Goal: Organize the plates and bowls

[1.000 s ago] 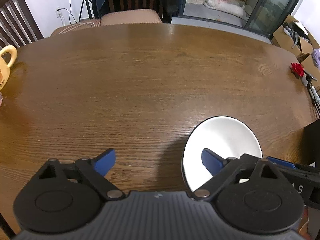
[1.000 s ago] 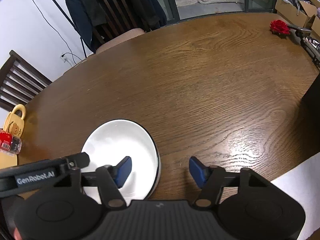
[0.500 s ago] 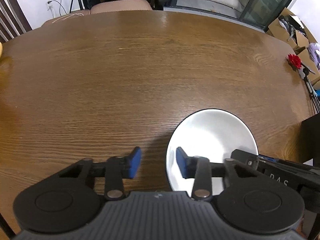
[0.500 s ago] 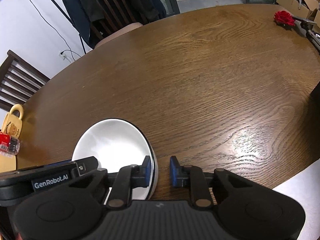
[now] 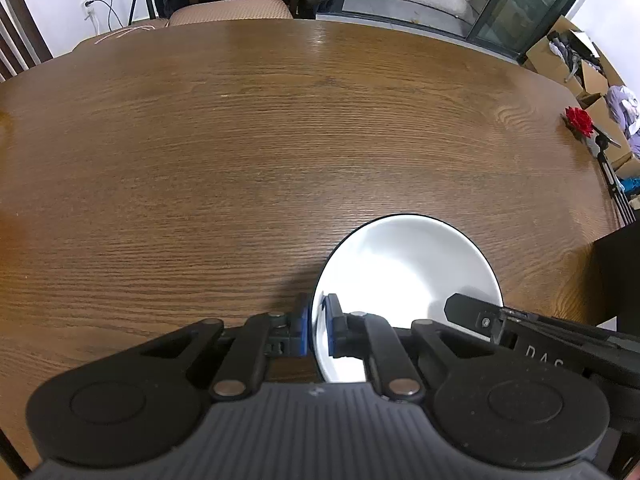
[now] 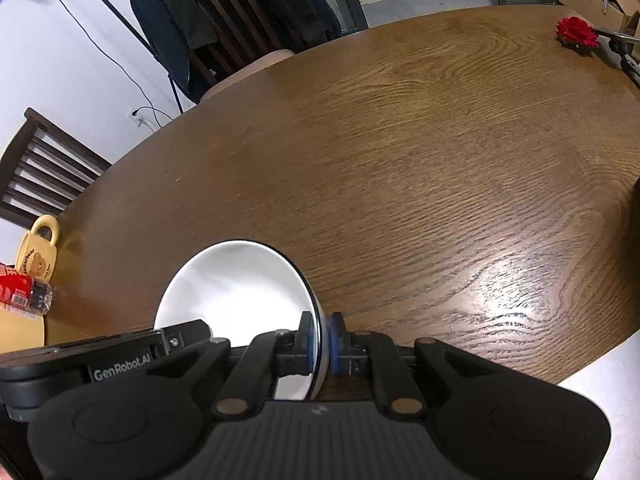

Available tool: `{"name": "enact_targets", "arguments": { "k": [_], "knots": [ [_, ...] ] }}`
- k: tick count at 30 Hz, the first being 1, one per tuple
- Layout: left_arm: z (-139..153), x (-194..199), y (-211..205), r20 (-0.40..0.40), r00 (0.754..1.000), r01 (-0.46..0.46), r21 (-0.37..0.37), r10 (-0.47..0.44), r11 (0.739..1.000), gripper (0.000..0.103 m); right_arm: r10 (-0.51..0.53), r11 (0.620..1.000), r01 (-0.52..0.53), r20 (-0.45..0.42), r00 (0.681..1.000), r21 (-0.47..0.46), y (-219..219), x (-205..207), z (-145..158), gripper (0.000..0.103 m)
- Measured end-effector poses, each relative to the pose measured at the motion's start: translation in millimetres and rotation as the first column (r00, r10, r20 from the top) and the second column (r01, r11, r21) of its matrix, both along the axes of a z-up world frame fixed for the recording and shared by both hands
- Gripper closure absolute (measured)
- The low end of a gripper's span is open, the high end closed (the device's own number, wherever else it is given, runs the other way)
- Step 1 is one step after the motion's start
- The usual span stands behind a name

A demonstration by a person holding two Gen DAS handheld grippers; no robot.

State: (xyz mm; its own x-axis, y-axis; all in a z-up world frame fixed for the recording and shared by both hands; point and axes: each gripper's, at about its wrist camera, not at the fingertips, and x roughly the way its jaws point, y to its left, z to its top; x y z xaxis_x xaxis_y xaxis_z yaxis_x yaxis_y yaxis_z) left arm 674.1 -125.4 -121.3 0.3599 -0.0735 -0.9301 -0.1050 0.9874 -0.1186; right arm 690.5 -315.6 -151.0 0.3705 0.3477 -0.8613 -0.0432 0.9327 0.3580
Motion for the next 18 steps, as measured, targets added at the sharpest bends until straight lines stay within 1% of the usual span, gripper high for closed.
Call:
{"name": "enact_targets", "arguments": {
  "k": [18],
  "knots": [
    [2.4,-1.0,-4.3,0.008,1.0,0.001,0.013,-0.001,1.0,0.094,-0.015,1.0,0.015,-0.001,1.0,0.002,1.2,-2.1,-0.2,0.096]
  ]
}}
